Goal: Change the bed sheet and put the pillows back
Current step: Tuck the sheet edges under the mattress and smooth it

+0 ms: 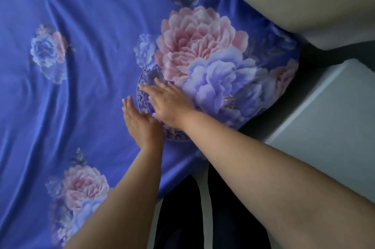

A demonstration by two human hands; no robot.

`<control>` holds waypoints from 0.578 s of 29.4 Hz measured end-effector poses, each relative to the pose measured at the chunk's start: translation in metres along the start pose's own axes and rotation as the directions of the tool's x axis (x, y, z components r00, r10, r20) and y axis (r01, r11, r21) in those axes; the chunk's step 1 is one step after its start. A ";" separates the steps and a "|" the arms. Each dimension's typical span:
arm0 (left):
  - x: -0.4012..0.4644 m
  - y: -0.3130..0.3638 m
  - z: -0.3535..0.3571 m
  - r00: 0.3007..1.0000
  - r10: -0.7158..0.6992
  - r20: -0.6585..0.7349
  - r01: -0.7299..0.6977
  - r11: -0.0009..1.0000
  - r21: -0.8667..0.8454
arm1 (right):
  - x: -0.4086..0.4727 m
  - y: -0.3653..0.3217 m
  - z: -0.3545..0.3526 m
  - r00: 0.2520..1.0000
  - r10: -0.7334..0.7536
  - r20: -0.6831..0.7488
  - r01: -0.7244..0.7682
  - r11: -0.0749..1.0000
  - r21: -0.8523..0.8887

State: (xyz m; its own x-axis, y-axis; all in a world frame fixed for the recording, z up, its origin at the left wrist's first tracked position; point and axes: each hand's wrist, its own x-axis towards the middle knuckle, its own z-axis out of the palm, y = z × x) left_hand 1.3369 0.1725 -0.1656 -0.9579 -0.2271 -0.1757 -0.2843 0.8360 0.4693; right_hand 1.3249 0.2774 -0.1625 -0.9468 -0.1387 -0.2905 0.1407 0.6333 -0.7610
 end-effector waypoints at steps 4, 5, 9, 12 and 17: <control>0.016 -0.019 0.006 0.972 -0.232 0.036 0.221 0.954 0.202 | 0.004 0.078 -0.021 0.997 0.081 -0.015 -0.078 0.883 -0.462; 0.015 -0.017 0.014 0.960 -0.233 0.155 0.185 0.944 0.272 | -0.008 0.108 -0.039 0.974 0.151 -0.171 -0.216 0.852 -0.478; 0.000 0.016 0.056 0.862 0.123 0.492 -0.259 0.941 0.219 | -0.064 0.179 -0.080 0.627 0.533 -0.569 -0.726 0.664 -0.178; -0.006 0.039 0.065 0.685 0.378 0.623 -0.476 0.879 -0.009 | -0.059 0.172 -0.090 0.429 0.723 -0.541 -0.849 0.528 0.033; -0.003 0.007 0.019 0.837 0.381 0.392 -0.295 0.919 -0.262 | -0.036 0.076 -0.046 0.742 0.277 -0.610 -0.481 0.854 -0.199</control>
State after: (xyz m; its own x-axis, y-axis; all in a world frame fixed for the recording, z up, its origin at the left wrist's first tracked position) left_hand 1.3388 0.1887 -0.1777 -0.8946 0.3238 -0.3079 0.0107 0.7044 0.7098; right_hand 1.3559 0.3658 -0.1833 -0.8406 0.5368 -0.0723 0.5184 0.7587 -0.3944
